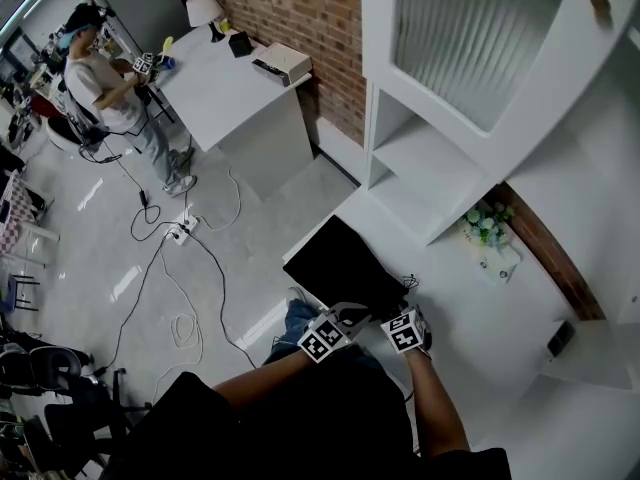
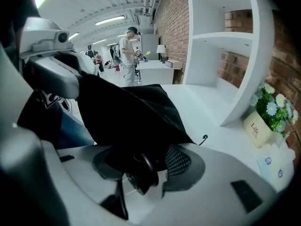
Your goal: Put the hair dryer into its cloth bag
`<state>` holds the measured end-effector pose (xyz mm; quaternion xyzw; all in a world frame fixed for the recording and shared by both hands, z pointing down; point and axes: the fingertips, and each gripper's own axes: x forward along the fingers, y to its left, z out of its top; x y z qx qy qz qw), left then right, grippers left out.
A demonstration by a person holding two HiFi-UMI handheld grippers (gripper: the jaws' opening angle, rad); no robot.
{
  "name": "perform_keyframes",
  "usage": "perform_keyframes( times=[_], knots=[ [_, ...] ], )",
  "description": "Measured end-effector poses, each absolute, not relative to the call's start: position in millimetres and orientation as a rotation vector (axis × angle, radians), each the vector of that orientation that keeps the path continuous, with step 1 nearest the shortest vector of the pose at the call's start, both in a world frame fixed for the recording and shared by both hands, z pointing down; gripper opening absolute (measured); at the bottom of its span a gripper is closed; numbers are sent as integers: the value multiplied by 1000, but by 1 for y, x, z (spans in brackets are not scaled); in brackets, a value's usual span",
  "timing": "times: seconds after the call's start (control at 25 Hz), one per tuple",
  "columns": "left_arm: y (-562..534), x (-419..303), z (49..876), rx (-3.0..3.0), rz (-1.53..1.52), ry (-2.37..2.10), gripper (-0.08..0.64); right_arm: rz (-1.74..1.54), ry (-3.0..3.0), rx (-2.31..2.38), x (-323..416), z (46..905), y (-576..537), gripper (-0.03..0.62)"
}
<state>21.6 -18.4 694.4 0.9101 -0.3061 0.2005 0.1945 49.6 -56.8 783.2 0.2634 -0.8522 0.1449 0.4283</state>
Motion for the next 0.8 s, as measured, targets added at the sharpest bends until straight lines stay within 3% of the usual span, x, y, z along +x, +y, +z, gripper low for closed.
perform_keyframes(
  times=[0.8],
  knots=[
    [-5, 15, 697, 2538, 623, -861, 35, 403, -2137, 583, 45, 797, -49, 246]
  ],
)
